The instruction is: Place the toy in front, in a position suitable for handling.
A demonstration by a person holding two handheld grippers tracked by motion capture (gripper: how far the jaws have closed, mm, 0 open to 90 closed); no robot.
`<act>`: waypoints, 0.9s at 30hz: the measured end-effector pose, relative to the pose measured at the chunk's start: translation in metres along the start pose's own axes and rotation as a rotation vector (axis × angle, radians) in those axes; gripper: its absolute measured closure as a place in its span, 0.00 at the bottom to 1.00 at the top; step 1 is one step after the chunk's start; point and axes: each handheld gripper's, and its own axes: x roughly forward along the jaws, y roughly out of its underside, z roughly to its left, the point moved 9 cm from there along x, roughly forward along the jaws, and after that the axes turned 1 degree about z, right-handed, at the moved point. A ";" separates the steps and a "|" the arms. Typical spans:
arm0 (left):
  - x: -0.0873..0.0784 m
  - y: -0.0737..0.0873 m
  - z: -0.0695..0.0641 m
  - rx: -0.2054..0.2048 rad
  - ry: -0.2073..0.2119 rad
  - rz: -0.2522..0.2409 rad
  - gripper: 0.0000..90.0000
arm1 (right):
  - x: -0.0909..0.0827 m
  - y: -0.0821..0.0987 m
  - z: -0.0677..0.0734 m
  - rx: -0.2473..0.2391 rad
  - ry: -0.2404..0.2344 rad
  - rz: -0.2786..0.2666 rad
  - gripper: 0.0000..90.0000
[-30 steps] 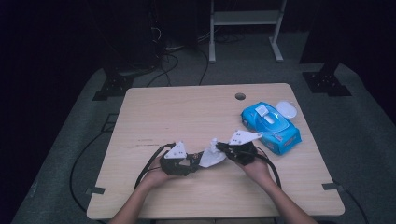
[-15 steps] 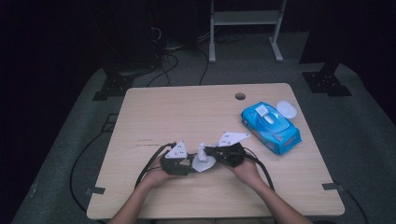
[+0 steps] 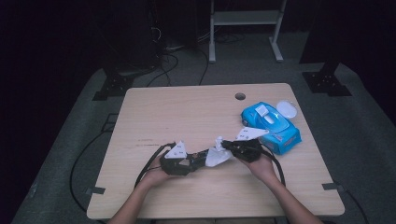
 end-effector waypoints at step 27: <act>0.000 0.001 0.003 0.002 0.000 -0.003 0.64 | 0.005 -0.002 0.014 -0.003 -0.044 -0.002 0.96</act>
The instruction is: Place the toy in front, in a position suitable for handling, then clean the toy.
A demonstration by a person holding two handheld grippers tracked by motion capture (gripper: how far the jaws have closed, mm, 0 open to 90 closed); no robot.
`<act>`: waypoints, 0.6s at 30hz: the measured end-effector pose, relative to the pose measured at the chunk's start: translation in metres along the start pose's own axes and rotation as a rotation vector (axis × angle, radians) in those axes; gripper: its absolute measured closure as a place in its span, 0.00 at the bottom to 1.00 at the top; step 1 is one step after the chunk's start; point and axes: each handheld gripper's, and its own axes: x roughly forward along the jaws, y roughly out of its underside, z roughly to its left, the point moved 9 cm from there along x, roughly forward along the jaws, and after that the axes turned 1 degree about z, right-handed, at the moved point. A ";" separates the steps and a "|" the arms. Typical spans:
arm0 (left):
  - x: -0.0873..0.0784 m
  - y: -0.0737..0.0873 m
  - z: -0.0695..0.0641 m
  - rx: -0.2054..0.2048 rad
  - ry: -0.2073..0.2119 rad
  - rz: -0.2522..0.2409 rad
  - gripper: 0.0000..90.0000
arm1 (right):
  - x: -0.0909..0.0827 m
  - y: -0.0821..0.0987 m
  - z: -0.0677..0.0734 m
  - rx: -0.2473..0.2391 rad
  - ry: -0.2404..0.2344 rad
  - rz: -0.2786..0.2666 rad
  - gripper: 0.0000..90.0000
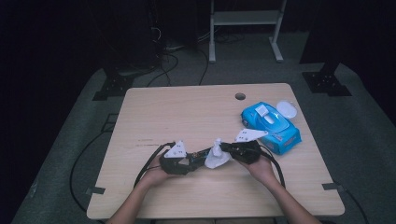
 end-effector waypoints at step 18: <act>0.001 -0.001 0.001 0.006 -0.003 0.014 0.64 | 0.005 -0.004 -0.008 -0.031 0.035 0.013 0.96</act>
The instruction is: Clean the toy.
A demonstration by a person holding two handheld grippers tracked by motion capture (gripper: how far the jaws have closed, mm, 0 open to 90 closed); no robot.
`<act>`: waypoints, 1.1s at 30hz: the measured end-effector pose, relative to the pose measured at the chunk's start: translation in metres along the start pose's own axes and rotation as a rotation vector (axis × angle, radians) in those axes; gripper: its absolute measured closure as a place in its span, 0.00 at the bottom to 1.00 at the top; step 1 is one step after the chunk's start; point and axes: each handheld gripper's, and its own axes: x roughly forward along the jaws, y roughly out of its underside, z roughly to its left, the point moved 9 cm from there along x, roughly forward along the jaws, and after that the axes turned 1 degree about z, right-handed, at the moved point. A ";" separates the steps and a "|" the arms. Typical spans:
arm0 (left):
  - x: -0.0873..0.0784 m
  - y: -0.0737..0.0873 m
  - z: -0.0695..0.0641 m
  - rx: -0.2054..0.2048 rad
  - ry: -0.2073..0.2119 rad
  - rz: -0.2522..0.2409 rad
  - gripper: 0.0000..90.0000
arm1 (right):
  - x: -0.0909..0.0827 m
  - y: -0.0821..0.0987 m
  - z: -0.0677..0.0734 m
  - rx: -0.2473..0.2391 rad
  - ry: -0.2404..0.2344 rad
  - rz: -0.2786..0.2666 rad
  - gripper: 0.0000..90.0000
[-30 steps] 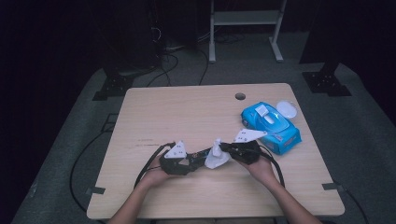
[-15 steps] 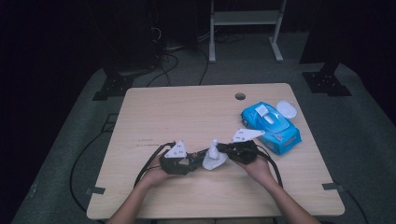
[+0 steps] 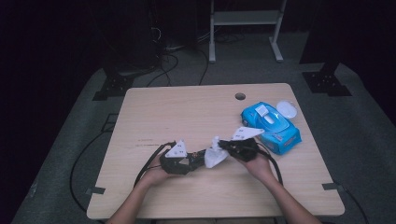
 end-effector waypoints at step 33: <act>0.001 0.005 0.011 -0.027 -0.026 0.016 0.62 | 0.016 -0.009 0.012 0.024 -0.064 0.000 0.95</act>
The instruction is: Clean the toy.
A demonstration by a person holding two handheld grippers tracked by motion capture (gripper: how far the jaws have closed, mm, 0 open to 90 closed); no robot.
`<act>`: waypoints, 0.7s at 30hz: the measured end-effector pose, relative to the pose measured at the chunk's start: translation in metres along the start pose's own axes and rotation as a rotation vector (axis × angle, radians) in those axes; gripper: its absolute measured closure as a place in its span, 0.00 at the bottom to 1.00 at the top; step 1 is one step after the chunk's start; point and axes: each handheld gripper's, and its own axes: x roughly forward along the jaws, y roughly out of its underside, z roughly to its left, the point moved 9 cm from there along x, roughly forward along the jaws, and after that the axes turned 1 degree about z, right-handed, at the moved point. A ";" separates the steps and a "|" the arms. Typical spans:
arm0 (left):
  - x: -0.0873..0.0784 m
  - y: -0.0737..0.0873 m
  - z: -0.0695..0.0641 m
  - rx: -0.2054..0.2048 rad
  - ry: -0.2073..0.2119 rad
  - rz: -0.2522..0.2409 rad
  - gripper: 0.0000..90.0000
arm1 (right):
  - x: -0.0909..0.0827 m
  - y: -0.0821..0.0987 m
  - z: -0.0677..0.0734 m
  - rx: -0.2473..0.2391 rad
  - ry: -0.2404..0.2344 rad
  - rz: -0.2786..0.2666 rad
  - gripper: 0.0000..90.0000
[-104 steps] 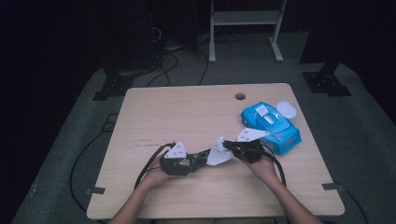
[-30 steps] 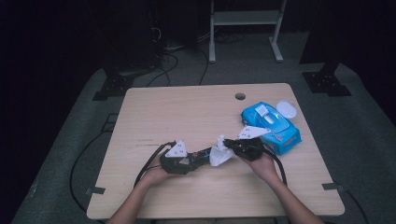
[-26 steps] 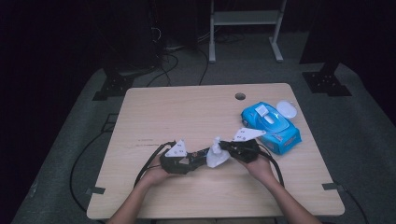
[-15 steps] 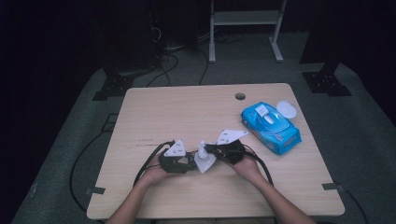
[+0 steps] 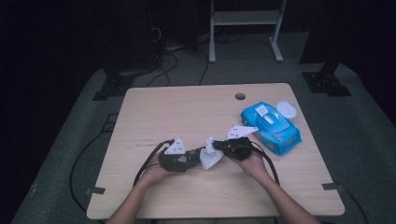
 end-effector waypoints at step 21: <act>0.000 0.000 0.000 0.028 0.007 -0.002 0.64 | 0.028 -0.020 0.037 -0.064 -0.085 0.006 0.96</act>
